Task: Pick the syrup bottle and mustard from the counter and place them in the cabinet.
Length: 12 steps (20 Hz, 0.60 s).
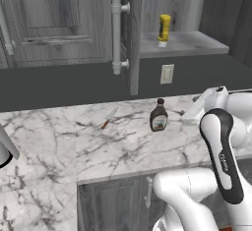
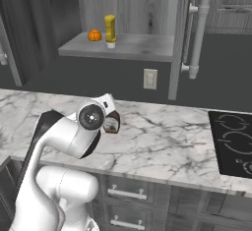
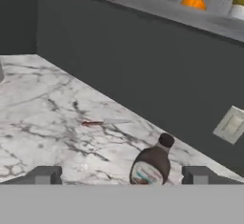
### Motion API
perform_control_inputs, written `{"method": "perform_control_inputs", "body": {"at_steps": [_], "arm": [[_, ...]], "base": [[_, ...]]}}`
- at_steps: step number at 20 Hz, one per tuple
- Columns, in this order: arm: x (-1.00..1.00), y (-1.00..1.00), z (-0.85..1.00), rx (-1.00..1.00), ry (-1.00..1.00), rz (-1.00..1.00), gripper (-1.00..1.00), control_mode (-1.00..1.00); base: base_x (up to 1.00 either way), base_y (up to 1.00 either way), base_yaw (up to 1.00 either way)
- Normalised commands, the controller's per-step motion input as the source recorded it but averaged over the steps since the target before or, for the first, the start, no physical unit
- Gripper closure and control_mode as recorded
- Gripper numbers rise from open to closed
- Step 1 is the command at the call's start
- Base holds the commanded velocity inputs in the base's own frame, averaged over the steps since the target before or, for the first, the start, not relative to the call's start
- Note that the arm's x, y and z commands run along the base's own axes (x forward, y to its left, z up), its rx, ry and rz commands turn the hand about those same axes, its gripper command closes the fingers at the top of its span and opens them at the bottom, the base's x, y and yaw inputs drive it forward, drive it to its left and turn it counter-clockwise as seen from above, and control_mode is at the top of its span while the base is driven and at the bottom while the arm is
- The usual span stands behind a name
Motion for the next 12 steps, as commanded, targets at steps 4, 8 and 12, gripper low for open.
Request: {"method": "perform_control_inputs", "body": {"at_steps": [4,8,12], "arm": [[0.72,0.13,-0.68,-0.09,0.18,0.0,-1.0,-1.0],[0.7,0.12,-0.53,-0.03,0.09,-0.01,-1.0,-1.0],[0.52,0.0,-0.27,0.01,0.02,-0.11,-1.0,-1.0]], "base": [[0.0,0.0,0.0],[0.0,0.0,0.0],[0.0,0.0,0.0]]}}
